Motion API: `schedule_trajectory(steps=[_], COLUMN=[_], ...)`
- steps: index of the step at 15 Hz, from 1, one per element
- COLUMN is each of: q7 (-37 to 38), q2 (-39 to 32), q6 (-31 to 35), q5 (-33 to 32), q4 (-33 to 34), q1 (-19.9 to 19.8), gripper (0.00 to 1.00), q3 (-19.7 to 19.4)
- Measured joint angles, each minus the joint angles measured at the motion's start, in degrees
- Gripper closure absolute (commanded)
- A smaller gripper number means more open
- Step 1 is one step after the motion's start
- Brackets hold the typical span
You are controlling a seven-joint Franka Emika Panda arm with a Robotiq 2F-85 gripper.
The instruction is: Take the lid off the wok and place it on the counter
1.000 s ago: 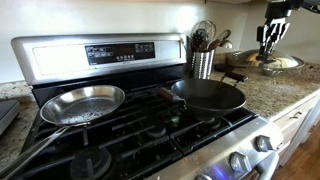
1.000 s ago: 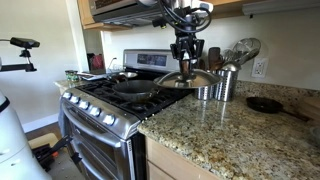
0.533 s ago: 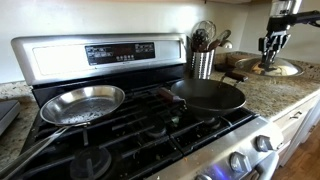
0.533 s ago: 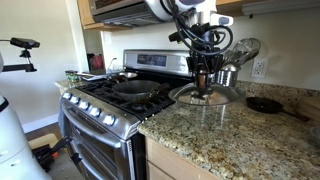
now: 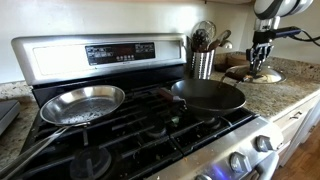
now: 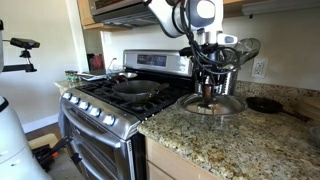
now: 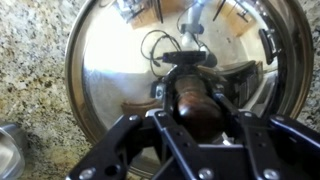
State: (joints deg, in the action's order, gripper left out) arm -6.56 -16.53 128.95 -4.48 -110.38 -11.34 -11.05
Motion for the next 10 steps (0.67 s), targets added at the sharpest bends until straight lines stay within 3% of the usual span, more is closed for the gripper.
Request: schedule_trajectory(steps=[10], q7=[-2.33], q2=[-2.46], q6=[0.66], q5=[-0.97], q4=[-1.73], q1=[0.53], gripper=[0.81], q3=[2.82])
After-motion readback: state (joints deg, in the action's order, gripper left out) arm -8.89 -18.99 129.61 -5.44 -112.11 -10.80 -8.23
